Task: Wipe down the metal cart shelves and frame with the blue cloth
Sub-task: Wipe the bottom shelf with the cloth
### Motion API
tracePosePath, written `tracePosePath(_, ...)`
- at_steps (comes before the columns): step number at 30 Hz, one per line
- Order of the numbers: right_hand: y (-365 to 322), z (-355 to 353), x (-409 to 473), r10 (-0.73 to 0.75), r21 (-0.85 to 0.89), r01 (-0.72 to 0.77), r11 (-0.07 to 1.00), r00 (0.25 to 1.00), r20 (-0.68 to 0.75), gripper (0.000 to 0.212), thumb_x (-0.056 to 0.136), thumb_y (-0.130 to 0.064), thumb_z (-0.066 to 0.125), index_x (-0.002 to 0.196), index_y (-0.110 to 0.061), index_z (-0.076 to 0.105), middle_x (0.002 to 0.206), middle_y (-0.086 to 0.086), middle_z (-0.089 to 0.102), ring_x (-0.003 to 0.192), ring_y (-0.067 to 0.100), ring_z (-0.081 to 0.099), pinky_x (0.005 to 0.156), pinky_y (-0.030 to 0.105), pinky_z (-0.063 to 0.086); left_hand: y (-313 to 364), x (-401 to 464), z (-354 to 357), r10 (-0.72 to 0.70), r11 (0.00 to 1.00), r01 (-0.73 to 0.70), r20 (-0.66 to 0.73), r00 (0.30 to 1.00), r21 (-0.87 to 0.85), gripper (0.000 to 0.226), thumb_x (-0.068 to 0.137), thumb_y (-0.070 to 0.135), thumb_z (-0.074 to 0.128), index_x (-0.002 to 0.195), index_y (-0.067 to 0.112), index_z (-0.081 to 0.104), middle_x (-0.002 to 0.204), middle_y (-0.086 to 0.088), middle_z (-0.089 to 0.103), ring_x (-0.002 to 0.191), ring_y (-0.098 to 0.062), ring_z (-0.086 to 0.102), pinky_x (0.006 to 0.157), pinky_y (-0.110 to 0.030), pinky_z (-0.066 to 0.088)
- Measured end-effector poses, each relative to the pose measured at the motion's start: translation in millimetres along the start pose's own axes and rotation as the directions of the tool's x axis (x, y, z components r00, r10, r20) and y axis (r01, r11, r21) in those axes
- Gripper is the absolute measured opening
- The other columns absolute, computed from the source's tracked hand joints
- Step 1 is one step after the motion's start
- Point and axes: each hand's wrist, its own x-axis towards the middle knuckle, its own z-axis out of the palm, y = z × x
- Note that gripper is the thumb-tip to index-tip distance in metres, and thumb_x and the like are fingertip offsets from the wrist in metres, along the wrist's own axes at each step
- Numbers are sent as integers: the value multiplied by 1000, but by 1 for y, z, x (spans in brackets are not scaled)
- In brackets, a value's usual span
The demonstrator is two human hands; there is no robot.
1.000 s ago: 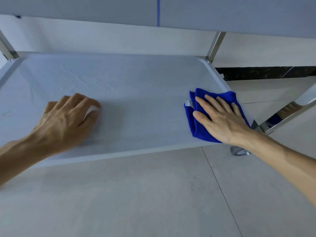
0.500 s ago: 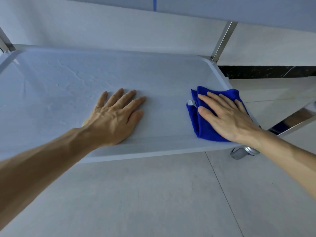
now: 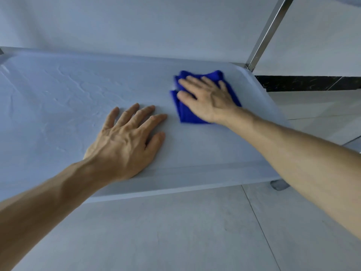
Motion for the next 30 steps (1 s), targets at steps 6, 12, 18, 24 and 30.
tracePosePath(6,30,-4,-70,-312,38,314,949,949,-52,62,93,-67,23,149,-45,35,162,-11,27,151,11,18,123,35,11,0,-5,1,9,1000,-9,1,1000,-17,65,91,62,7,149,41,27,161,10,24,151,-16,13,123,-45,6)
tracePosePath(12,106,-15,-9,254,51,-249,967,947,-196,53,96,-61,36,141,-36,50,153,4,42,140,27,38,118,41,25,11,-10,1,25,1000,-25,17,1000,8,67,93,59,4,151,37,28,162,8,22,152,-19,12,122,-49,7)
tracePosePath(18,83,-18,59,431,72,-427,901,902,-39,54,97,-55,20,137,-29,47,153,2,41,142,34,32,115,58,15,13,-11,0,19,1000,-19,20,1000,6,66,92,58,3,151,37,25,163,9,21,152,-19,9,122,-50,6)
tracePosePath(24,10,-5,50,-34,25,32,999,998,48,58,97,-65,28,152,-46,27,164,-16,19,152,18,15,123,47,6,12,-8,1,4,1000,-4,15,1000,1,67,90,61,3,151,40,24,162,11,21,152,-16,9,123,-47,4)
tracePosePath(30,50,-9,-38,-186,81,184,980,982,15,55,97,-65,32,150,-50,28,163,-18,22,152,9,13,124,35,6,12,-12,0,19,1000,-19,21,1000,7,66,92,61,4,150,40,26,161,10,24,151,-17,13,123,-47,7)
